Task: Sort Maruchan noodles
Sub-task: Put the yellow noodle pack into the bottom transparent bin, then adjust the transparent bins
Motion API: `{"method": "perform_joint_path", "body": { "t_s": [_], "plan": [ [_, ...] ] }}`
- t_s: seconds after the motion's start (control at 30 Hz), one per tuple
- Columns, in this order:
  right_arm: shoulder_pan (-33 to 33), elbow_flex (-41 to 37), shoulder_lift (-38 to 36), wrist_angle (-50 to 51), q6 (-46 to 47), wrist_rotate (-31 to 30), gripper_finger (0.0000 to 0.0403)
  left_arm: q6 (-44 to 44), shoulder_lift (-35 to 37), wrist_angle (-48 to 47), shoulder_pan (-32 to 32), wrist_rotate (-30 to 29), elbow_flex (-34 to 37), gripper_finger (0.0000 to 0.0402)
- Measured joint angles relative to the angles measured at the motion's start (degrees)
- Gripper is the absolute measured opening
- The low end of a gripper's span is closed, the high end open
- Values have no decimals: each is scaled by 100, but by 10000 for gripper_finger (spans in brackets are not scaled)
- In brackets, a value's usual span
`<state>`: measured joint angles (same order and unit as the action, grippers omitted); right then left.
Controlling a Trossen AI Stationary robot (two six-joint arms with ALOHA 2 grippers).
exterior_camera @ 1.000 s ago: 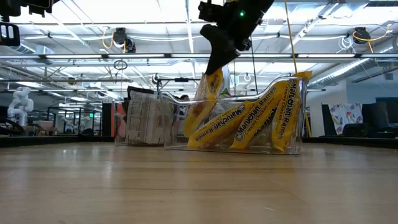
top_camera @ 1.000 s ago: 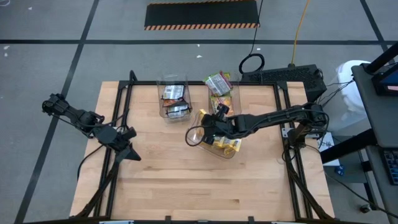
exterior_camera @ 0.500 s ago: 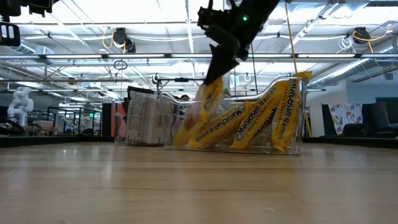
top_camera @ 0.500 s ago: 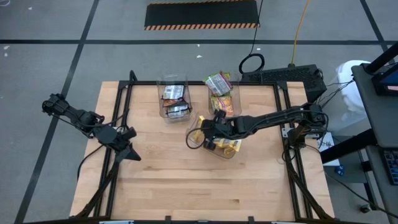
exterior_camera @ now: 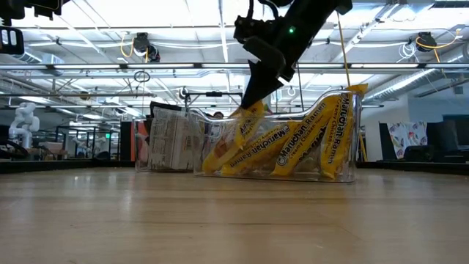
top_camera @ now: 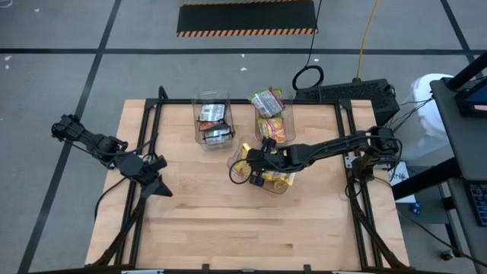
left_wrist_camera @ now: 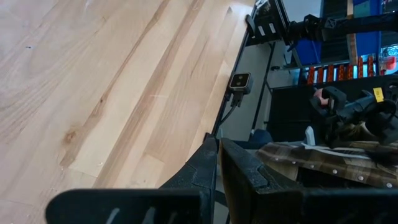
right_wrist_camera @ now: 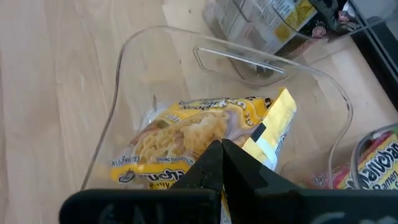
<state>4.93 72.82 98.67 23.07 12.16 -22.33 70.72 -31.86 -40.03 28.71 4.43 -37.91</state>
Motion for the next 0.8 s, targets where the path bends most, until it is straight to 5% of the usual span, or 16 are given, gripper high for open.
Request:
{"method": "perform_joint_path", "body": {
  "t_s": [0.8],
  "plan": [
    [142,0,-535,-518,-994,9,112,-98,-1,-8,-35,-68,1,26]
  ]
}}
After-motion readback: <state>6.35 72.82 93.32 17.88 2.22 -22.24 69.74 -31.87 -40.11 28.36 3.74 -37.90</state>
